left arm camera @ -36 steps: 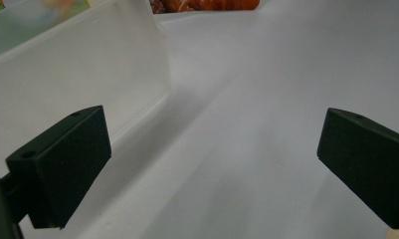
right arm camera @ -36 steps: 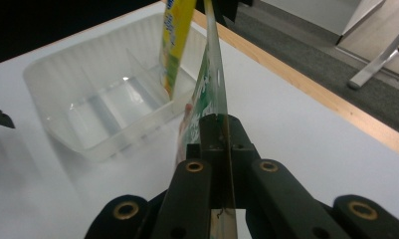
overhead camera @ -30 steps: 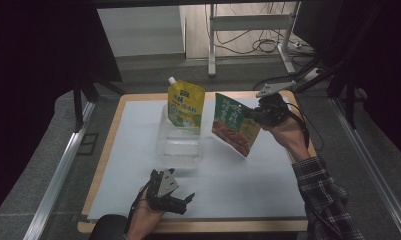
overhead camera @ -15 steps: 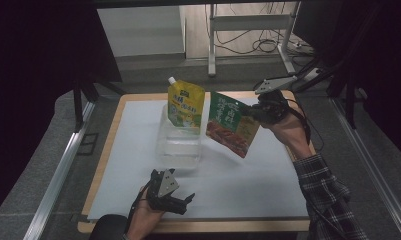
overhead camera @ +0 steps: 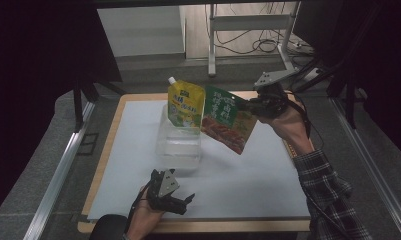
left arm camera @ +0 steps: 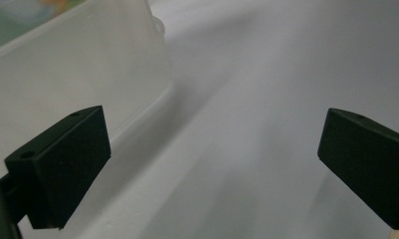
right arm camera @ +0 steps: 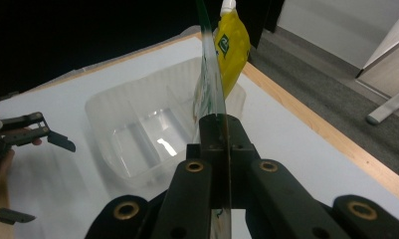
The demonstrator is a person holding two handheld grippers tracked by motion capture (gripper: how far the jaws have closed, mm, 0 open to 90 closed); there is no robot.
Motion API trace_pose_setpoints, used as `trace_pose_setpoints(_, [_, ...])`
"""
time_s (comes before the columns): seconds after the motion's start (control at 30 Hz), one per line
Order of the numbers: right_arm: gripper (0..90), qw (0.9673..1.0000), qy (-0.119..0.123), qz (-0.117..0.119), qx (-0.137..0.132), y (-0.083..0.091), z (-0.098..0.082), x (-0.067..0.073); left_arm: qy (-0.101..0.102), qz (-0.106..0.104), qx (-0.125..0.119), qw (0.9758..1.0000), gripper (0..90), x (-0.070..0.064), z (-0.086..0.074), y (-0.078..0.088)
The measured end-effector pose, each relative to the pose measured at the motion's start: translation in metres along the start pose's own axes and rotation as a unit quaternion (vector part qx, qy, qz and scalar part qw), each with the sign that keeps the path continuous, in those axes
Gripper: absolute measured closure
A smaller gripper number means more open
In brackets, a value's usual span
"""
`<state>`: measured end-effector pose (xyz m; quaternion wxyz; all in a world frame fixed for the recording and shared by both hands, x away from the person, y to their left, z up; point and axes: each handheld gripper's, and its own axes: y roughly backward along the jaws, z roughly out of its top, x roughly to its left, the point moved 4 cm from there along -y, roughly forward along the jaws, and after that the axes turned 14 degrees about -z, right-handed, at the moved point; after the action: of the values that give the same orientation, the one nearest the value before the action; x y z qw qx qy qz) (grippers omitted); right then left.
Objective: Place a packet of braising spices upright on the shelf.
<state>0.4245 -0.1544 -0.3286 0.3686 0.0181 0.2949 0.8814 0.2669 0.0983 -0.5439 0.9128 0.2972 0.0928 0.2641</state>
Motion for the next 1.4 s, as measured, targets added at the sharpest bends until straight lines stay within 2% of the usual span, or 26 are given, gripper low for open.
trace_pose_setpoints(0.23, [89.3,0.9999,-0.008,0.011,-0.007,-0.007,0.007,0.002,-0.001,0.001,0.000,1.0000,0.0,0.001,0.000,0.001])
trace_pose_setpoints(0.5, [89.3,0.9998,0.001,0.017,-0.007,-0.020,0.015,0.009,-0.005,0.005,0.001,1.0000,0.0,0.002,0.000,0.002])
trace_pose_setpoints(0.7, [89.3,0.9995,-0.008,0.029,-0.012,-0.028,0.022,0.013,-0.004,0.004,-0.002,1.0000,0.0,0.001,0.001,0.004])
trace_pose_setpoints(1.4, [89.2,0.9982,-0.012,0.051,-0.029,-0.066,0.046,0.035,-0.005,0.000,-0.015,0.9999,0.0,-0.001,0.003,0.004])
